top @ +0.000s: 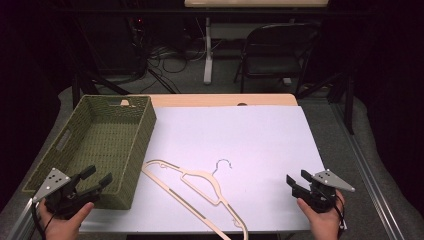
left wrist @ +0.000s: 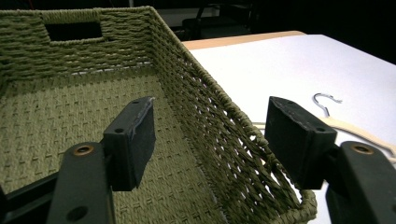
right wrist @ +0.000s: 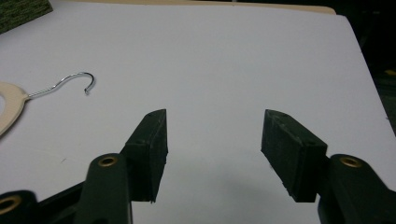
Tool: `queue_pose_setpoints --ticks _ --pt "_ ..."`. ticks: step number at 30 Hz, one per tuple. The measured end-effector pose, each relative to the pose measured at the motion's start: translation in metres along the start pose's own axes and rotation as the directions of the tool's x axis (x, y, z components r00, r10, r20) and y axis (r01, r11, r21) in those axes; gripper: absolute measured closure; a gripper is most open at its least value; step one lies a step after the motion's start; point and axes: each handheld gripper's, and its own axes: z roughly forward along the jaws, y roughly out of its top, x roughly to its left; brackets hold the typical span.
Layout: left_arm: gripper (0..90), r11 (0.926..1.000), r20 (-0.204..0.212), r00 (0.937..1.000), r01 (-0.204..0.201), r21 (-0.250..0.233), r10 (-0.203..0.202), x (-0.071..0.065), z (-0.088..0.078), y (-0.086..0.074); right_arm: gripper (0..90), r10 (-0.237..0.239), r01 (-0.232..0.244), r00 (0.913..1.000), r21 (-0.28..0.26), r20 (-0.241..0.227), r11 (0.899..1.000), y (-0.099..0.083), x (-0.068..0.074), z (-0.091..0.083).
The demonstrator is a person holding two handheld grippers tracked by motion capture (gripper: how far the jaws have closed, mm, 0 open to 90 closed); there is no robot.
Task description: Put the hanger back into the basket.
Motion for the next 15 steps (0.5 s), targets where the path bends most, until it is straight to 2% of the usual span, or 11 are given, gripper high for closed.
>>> queue_pose_setpoints --ticks 4,10,15 --pt "32.3 0.9999 0.004 1.0 0.007 0.011 -0.007 0.0 0.001 -0.001 36.4 0.008 -0.008 0.9999 0.031 -0.015 0.999 -0.001 -0.002 0.004" --pt "23.4 0.9986 0.008 0.9991 0.041 0.032 -0.041 0.001 0.001 0.001 31.6 -0.06 0.062 0.998 0.062 -0.02 0.996 0.003 0.009 0.01" --pt "22.6 0.9982 0.009 0.999 0.044 0.041 -0.044 0.001 -0.001 0.001 28.4 -0.12 0.123 0.9922 0.097 -0.033 0.988 0.007 0.017 0.013"
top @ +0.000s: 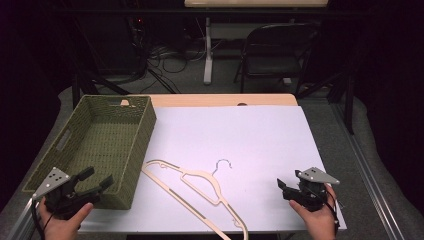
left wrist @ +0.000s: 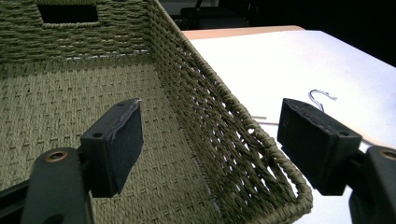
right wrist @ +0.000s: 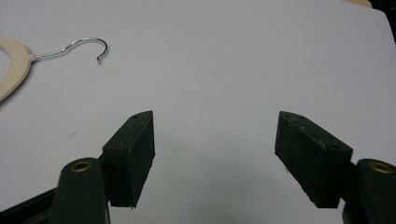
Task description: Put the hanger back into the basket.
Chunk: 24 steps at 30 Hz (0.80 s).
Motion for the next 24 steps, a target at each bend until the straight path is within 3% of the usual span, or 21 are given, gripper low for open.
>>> queue_pose_setpoints --ticks 6,10,17,24 --pt "22.7 1.0 -0.001 1.0 0.002 -0.009 -0.002 0.0 -0.002 0.001 28.4 -0.085 0.084 0.9963 0.029 0.013 0.996 0.009 0.009 0.001" --pt "22.8 0.9999 0.002 1.0 0.002 -0.013 -0.002 -0.001 -0.003 0.001 29.6 -0.081 0.081 0.9967 0.041 -0.007 0.996 0.016 0.012 0.002" --pt "23.0 1.0 0.003 1.0 -0.003 -0.006 0.003 -0.002 -0.002 0.002 33.1 -0.055 0.061 0.9952 0.073 -0.081 0.995 0.039 0.021 0.007" --pt "23.8 0.9999 0.006 0.9999 -0.01 0.002 0.01 -0.003 -0.001 0.002 36.1 -0.13 0.142 0.9798 0.076 -0.152 0.987 0.067 0.043 0.011"
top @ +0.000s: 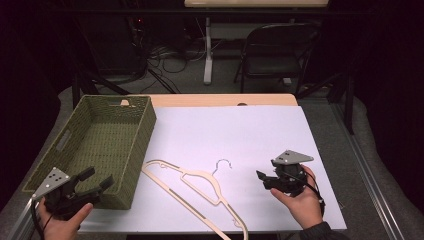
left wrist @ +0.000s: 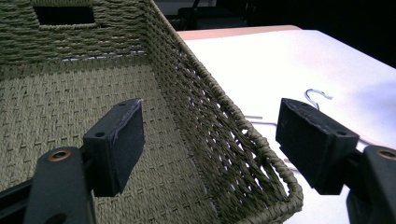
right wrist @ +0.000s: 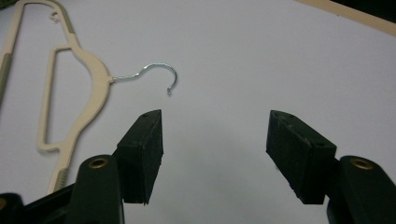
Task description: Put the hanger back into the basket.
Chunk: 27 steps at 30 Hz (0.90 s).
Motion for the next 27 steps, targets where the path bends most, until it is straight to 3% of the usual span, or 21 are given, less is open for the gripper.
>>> queue_pose_setpoints --ticks 4,9,16,17,18,19,20,21,27 --pt "24.1 1.0 -0.001 1.0 -0.001 0.001 0.001 0.0 0.0 0.0 36.7 -0.049 0.05 0.9987 0.013 -0.014 0.999 0.015 0.008 0.003" --pt "24.7 1.0 0.0 1.0 0.001 -0.001 -0.001 0.001 -0.001 0.0 37.5 -0.074 0.075 0.9966 0.027 -0.037 0.997 0.026 0.013 0.006" --pt "25.2 1.0 0.004 1.0 -0.003 0.001 0.003 0.0 -0.001 0.001 41.1 -0.123 0.133 0.9887 0.129 -0.086 0.983 0.041 0.022 0.013" --pt "25.2 1.0 0.005 1.0 -0.002 0.001 0.002 -0.001 0.0 0.001 41.2 -0.151 0.166 0.9839 0.179 -0.095 0.97 0.045 0.022 0.012" --pt "25.3 1.0 0.008 1.0 -0.002 0.0 0.002 -0.001 0.0 0.001 41.2 -0.149 0.166 0.9832 0.181 -0.105 0.969 0.047 0.024 0.014" --pt "25.5 1.0 0.01 0.9999 -0.003 0.002 0.003 0.0 0.0 0.001 41.3 -0.163 0.184 0.9803 0.211 -0.111 0.96 0.05 0.024 0.014" --pt "25.5 1.0 0.01 0.9999 -0.004 0.003 0.003 0.0 0.0 0.001 41.3 -0.151 0.174 0.9809 0.204 -0.123 0.963 0.051 0.026 0.017" --pt "25.5 1.0 0.011 0.9999 -0.003 0.003 0.003 0.0 0.0 0.001 41.2 -0.164 0.192 0.9776 0.242 -0.132 0.951 0.054 0.026 0.017" --pt "25.8 1.0 0.008 1.0 0.0 0.001 0.0 0.0 0.0 0.001 41.5 -0.176 0.218 0.9713 0.304 -0.16 0.927 0.062 0.029 0.029"
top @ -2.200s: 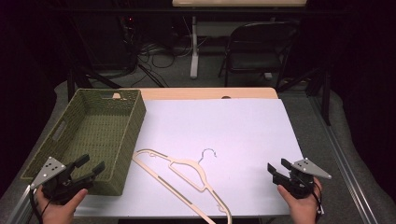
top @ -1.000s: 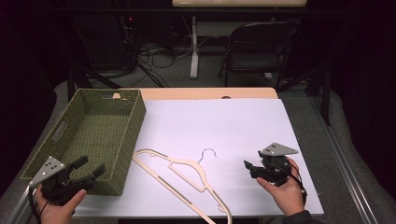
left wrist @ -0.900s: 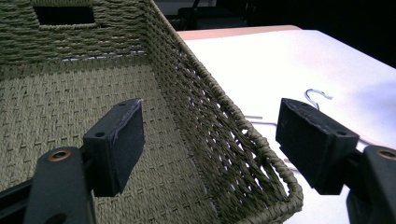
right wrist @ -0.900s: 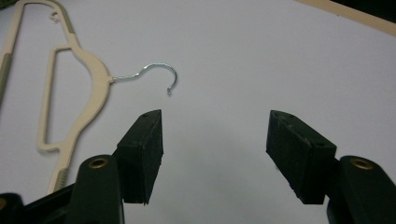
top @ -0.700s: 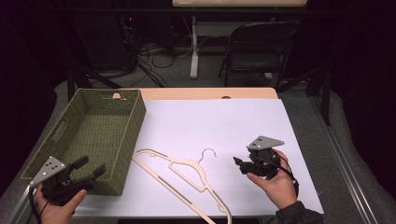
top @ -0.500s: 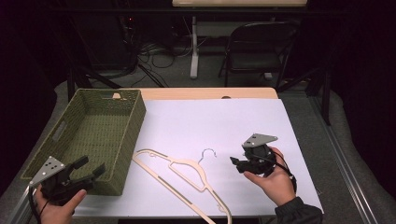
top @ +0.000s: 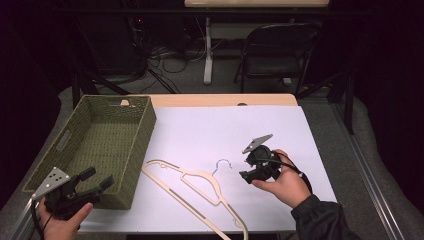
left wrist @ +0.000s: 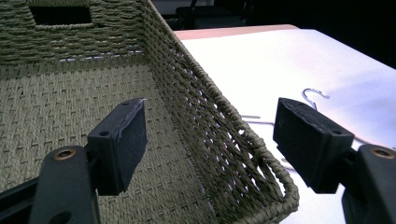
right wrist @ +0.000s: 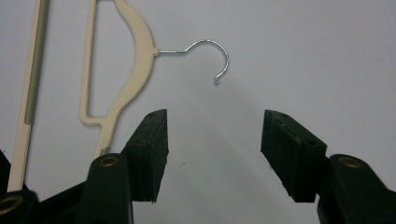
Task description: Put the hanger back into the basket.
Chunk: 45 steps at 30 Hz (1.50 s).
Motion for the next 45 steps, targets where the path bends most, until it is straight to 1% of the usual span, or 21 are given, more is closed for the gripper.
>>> queue_pose_setpoints --ticks 3,5,7,12,16,17,18,19,20,27,30,32,33,35,36,37,40,41,43,44,45 --pt "25.8 1.0 0.0 1.0 0.0 0.0 0.0 0.0 0.0 0.0 41.8 0.006 -0.005 0.9996 0.067 -0.029 0.998 0.005 -0.001 0.003" --pt "25.8 1.0 0.0 1.0 0.001 0.002 -0.001 0.0 0.0 0.0 41.9 0.021 -0.017 0.9989 0.09 -0.042 0.996 0.008 -0.001 0.007" --pt "25.8 1.0 0.002 1.0 0.0 0.002 0.0 0.0 0.0 0.0 43.8 0.004 0.003 0.9993 0.158 -0.038 0.987 0.012 -0.001 0.008" --pt "26.0 1.0 0.003 1.0 -0.001 0.007 0.001 0.0 0.0 0.001 47.8 -0.01 0.023 0.9987 0.255 -0.049 0.967 0.019 0.002 0.016" --pt "26.0 1.0 0.004 1.0 -0.001 0.005 0.001 0.0 0.0 0.001 47.9 -0.023 0.034 0.9987 0.268 -0.046 0.963 0.021 0.005 0.022" --pt "26.1 1.0 0.003 1.0 -0.001 0.004 0.001 0.0 0.0 0.001 48.0 -0.008 0.02 0.9987 0.252 -0.05 0.968 0.021 0.006 0.024" --pt "26.1 1.0 0.002 1.0 -0.001 0.005 0.001 0.0 0.0 0.001 48.1 -0.01 0.022 0.9987 0.25 -0.049 0.968 0.021 0.007 0.025" --pt "26.2 1.0 0.002 1.0 -0.001 0.006 0.001 0.0 0.0 0.001 48.4 -0.01 0.023 0.9987 0.265 -0.05 0.964 0.023 0.007 0.025" --pt "26.2 1.0 0.004 1.0 0.0 0.005 0.0 0.0 0.0 0.0 48.4 -0.01 0.023 0.9987 0.261 -0.05 0.965 0.023 0.008 0.027" --pt "26.2 0.9999 0.006 1.0 -0.005 0.012 0.005 -0.001 0.001 0.001 49.1 -0.043 0.058 0.9972 0.261 -0.061 0.964 0.03 0.019 0.035" --pt "26.2 0.9999 0.007 1.0 -0.002 0.011 0.002 -0.001 0.002 0.0 49.3 -0.054 0.07 0.996 0.245 -0.071 0.967 0.034 0.025 0.04" --pt "26.4 0.9999 0.008 1.0 -0.004 0.013 0.003 -0.001 0.002 0.0 49.6 -0.059 0.076 0.995 0.24 -0.08 0.968 0.037 0.03 0.044" --pt "26.5 0.9999 0.009 0.9999 -0.004 0.013 0.004 -0.001 0.002 0.0 49.7 -0.065 0.086 0.994 0.25 -0.088 0.964 0.04 0.032 0.045" --pt "26.5 0.9999 0.01 0.9999 -0.005 0.013 0.005 -0.001 0.002 0.0 50.1 -0.07 0.091 0.9921 0.217 -0.104 0.972 0.042 0.038 0.051" --pt "26.6 0.9999 0.01 0.9999 -0.004 0.012 0.003 -0.001 0.002 0.0 50.2 -0.078 0.102 0.9913 0.242 -0.106 0.965 0.045 0.04 0.052" --pt "26.6 0.9999 0.008 1.0 -0.003 0.013 0.003 -0.001 0.002 0.0 50.3 -0.075 0.1 0.9904 0.225 -0.116 0.969 0.046 0.043 0.055" --pt "26.7 0.9999 0.007 1.0 -0.002 0.012 0.002 -0.001 0.001 0.0 50.8 -0.077 0.107 0.9874 0.227 -0.138 0.968 0.052 0.052 0.06" --pt "26.6 0.9999 0.007 1.0 -0.001 0.012 0.001 -0.001 0.001 0.0 50.8 -0.081 0.109 0.9878 0.224 -0.133 0.969 0.053 0.055 0.062" --pt "26.7 0.9999 0.009 1.0 -0.002 0.012 0.002 -0.001 0.001 0.0 50.8 -0.079 0.112 0.983 0.203 -0.166 0.973 0.056 0.059 0.066" --pt "26.6 0.9999 0.007 1.0 -0.002 0.013 0.002 -0.001 0.001 0.0 50.9 -0.095 0.123 0.9863 0.221 -0.135 0.968 0.059 0.062 0.066" --pt "26.7 0.9999 0.009 1.0 -0.002 0.013 0.002 -0.001 0.001 0.0 51.0 -0.087 0.12 0.9815 0.197 -0.171 0.973 0.059 0.064 0.069"
